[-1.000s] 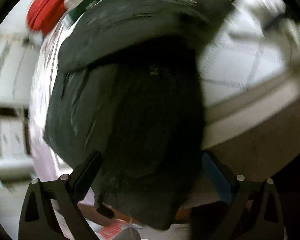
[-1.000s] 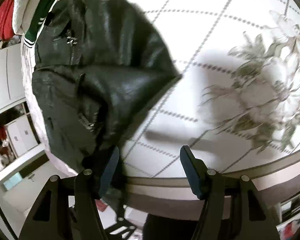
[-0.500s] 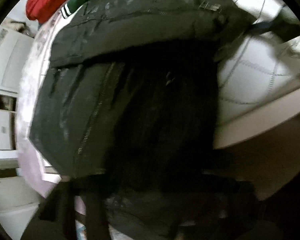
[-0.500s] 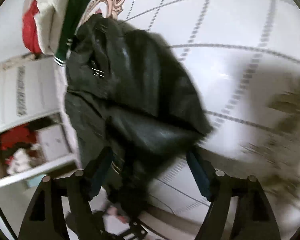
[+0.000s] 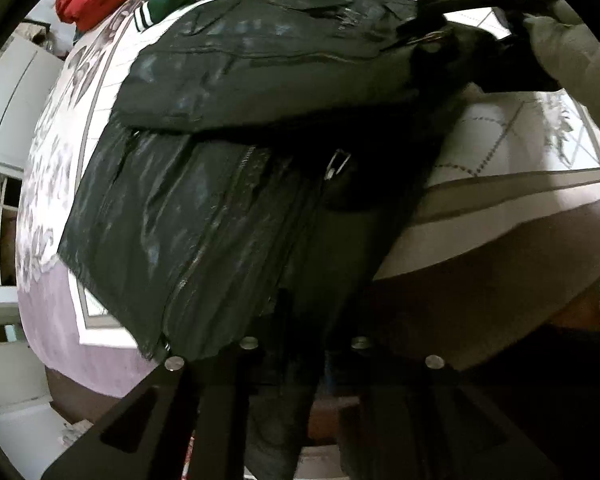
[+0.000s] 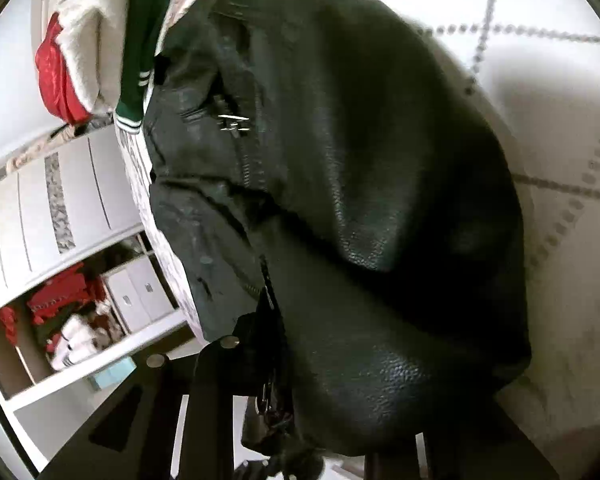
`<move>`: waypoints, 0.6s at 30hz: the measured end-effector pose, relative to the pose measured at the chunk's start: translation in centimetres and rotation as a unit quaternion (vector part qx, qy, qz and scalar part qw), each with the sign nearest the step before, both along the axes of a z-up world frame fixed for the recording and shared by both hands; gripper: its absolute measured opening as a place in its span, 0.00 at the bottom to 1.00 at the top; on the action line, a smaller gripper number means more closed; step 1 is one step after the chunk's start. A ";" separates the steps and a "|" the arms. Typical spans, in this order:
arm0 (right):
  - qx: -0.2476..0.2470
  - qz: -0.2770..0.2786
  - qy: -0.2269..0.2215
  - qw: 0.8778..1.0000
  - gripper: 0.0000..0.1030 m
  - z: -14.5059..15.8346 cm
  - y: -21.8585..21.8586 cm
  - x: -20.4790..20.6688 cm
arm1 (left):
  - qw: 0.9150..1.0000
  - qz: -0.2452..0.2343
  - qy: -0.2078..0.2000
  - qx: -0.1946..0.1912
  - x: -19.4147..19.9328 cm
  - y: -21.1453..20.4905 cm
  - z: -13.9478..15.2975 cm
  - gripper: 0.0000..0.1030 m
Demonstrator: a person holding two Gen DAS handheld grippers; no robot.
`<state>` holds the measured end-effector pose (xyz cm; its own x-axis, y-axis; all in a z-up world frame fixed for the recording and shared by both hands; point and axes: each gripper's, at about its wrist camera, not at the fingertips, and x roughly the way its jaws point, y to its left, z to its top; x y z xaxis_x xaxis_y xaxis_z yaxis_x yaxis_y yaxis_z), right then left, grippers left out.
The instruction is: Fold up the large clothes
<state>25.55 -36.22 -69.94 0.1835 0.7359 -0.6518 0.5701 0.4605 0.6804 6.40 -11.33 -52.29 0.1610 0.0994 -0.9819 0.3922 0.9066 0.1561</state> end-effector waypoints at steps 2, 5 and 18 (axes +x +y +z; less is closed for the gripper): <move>-0.012 0.020 0.005 1.000 0.22 1.5 -0.4 -1.2 | 1.000 0.006 0.009 -0.012 -0.5 0.6 0.6 0.09; -0.018 0.032 0.019 0.999 0.22 2.0 -1.3 -3.2 | 0.999 0.011 0.021 -0.026 -1.2 0.8 1.0 0.09; -0.049 0.038 -0.011 0.998 0.21 10.0 2.3 0.6 | 0.990 0.102 -0.038 -0.087 4.5 7.8 7.0 0.05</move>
<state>26.17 -33.92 -59.97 0.1452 0.6815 -0.7173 0.5166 0.5661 0.6424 10.89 -3.53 -45.34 0.2289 -0.0313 -0.9729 0.1910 0.9815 0.0134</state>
